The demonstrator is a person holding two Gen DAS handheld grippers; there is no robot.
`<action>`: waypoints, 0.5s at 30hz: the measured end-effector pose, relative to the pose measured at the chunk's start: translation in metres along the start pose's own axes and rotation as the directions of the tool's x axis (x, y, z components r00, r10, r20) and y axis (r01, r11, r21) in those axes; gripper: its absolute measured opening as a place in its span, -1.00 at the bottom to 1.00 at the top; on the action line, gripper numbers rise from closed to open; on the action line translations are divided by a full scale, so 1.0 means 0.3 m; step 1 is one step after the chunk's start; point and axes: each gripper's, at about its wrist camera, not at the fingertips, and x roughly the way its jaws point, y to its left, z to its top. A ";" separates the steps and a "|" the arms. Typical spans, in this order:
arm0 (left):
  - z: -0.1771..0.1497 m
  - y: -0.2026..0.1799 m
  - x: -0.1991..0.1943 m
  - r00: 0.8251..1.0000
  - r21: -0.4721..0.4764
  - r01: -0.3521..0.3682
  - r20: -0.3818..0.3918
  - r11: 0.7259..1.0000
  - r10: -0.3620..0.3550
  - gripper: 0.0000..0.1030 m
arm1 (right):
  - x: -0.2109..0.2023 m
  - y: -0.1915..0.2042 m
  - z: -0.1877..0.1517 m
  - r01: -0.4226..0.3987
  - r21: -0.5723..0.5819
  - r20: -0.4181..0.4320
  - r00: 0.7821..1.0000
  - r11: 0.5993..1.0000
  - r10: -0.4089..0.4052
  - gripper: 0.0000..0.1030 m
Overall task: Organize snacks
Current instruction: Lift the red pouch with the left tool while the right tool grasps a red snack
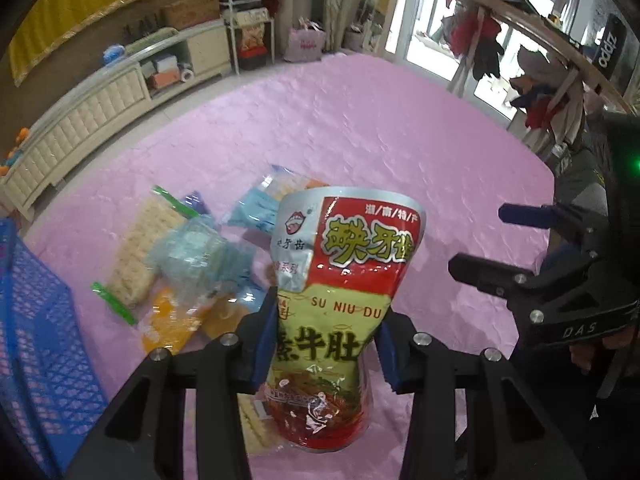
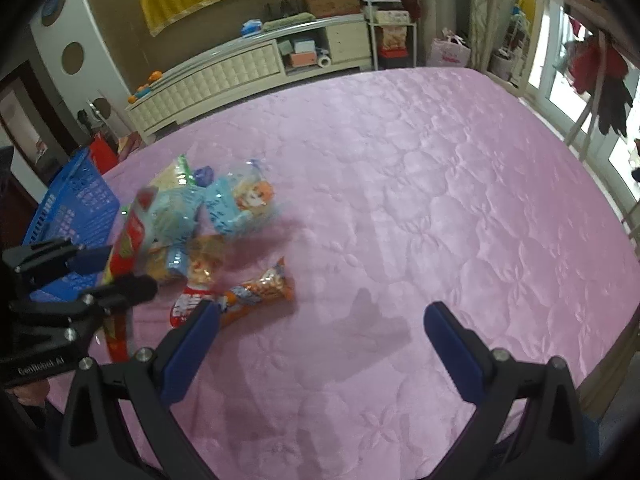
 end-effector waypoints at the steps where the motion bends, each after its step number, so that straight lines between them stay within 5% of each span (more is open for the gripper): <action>1: -0.003 0.010 -0.021 1.000 -0.009 -0.011 0.011 1.000 0.011 -0.20 | -0.002 0.010 0.003 -0.007 -0.006 0.000 1.000 1.000 0.007 1.00; 11: -0.089 0.090 -0.093 0.996 -0.097 -0.077 0.044 0.992 0.082 -0.21 | 0.050 0.149 0.033 -0.153 -0.102 -0.030 0.988 0.983 0.151 0.97; 15: -0.122 0.146 -0.081 0.993 -0.153 -0.112 0.029 0.982 0.118 -0.21 | 0.115 0.219 0.069 -0.195 -0.135 -0.068 0.980 0.971 0.187 0.74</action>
